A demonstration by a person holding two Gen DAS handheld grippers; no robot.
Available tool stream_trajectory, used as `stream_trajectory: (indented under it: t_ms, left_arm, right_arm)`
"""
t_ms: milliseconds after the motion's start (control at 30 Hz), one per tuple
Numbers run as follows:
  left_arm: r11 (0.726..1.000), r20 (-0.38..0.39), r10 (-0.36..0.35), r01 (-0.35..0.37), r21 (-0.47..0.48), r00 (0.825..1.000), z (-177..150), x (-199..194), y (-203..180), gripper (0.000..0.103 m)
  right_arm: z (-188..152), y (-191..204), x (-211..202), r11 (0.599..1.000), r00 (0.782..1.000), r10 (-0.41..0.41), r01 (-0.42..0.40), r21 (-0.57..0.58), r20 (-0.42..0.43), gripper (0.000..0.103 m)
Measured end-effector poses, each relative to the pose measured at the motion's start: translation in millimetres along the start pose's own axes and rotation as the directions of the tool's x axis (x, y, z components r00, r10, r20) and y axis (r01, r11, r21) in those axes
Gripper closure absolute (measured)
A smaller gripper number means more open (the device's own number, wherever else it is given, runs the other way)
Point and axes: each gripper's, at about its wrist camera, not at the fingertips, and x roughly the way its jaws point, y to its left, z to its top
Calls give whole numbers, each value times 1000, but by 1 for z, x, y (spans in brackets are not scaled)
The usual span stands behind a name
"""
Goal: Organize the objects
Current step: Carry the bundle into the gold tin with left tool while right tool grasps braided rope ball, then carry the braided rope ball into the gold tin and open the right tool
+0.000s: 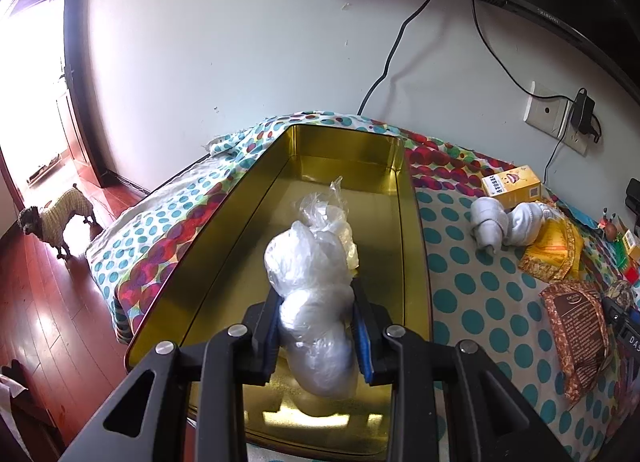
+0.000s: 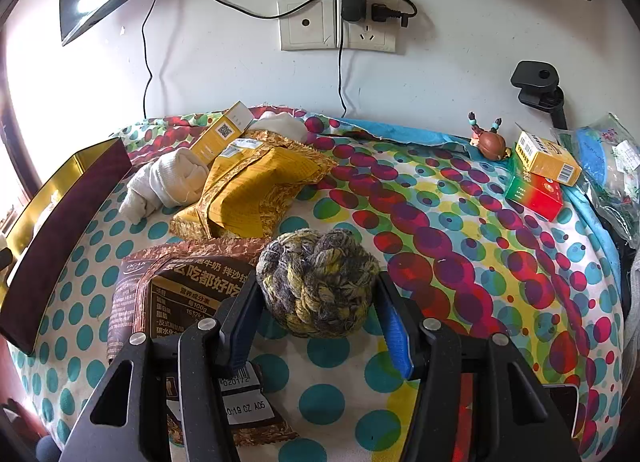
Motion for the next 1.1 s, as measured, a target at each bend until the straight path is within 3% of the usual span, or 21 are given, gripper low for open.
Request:
stream_trajectory:
  t_ms: [267, 400, 567, 700, 867, 1100]
  left_arm:
    - [1000, -38, 4, -3, 15, 999, -2, 11, -1, 68]
    - [1000, -27, -10, 11, 19, 1000, -3, 9, -2, 51]
    - [999, 18, -29, 29, 37, 999, 0, -6, -4, 48]
    - [998, 67, -49, 47, 31, 997, 2, -25, 0, 37]
    - [998, 91, -64, 64, 9, 994, -6, -42, 7, 37]
    - [999, 71, -42, 42, 2, 997, -46, -70, 34, 37]
  right_arm:
    - [-1, 0, -1, 1000, 1000, -2, 2, 5, 14, 51]
    - [-1, -3, -6, 1000, 999, 1, -1, 10, 36, 51]
    - [4, -4, -18, 999, 996, -32, 32, 12, 82, 51]
    - [29, 3, -46, 1000, 988, -19, 16, 19, 156, 51]
    - [62, 64, -78, 992, 970, 85, -61, -112, 226, 51]
    - [66, 168, -75, 943, 958, 232, -179, -282, 168, 51]
